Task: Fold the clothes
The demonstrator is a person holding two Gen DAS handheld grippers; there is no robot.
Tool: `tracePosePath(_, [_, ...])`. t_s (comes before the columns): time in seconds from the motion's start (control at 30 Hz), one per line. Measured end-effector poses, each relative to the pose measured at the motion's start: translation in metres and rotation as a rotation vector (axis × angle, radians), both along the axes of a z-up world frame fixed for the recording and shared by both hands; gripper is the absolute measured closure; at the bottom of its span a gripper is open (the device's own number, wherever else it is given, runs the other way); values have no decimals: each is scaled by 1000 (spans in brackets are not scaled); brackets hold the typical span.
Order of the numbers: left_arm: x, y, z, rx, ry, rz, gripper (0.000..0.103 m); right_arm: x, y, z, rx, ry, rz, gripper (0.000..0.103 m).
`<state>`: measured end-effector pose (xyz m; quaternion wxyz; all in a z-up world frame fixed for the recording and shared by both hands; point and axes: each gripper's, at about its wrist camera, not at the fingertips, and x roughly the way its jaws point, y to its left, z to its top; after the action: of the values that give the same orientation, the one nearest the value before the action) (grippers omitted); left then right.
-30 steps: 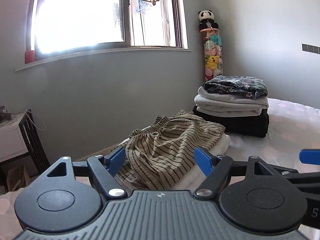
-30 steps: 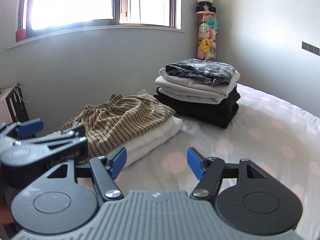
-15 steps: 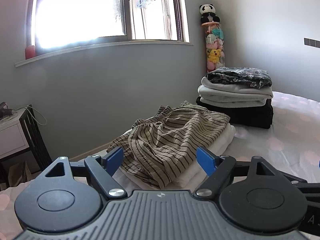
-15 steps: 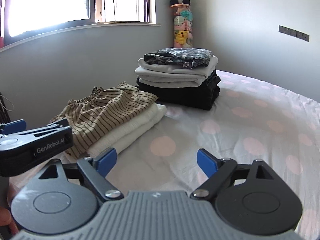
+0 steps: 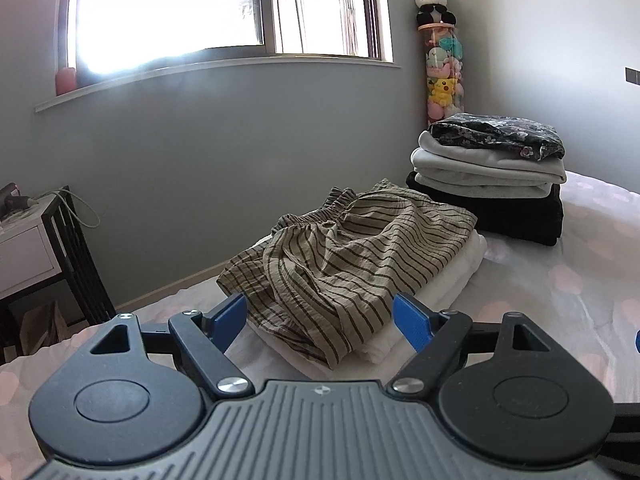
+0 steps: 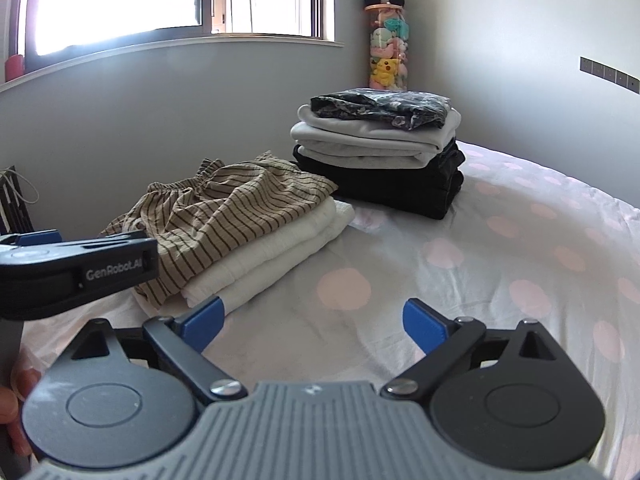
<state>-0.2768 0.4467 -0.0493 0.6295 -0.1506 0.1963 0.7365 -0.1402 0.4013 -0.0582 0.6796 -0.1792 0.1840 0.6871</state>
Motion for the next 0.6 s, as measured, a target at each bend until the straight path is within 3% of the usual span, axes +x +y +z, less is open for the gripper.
tracePosePath(0.3, [-8,6,-4,-71,-68,-5,8,-7,6,-3,-17,16,32,5])
tracePosePath(0.6, [-12,7,-4,-89,-91,12,8,-8,5,-3,-25,67,51,5])
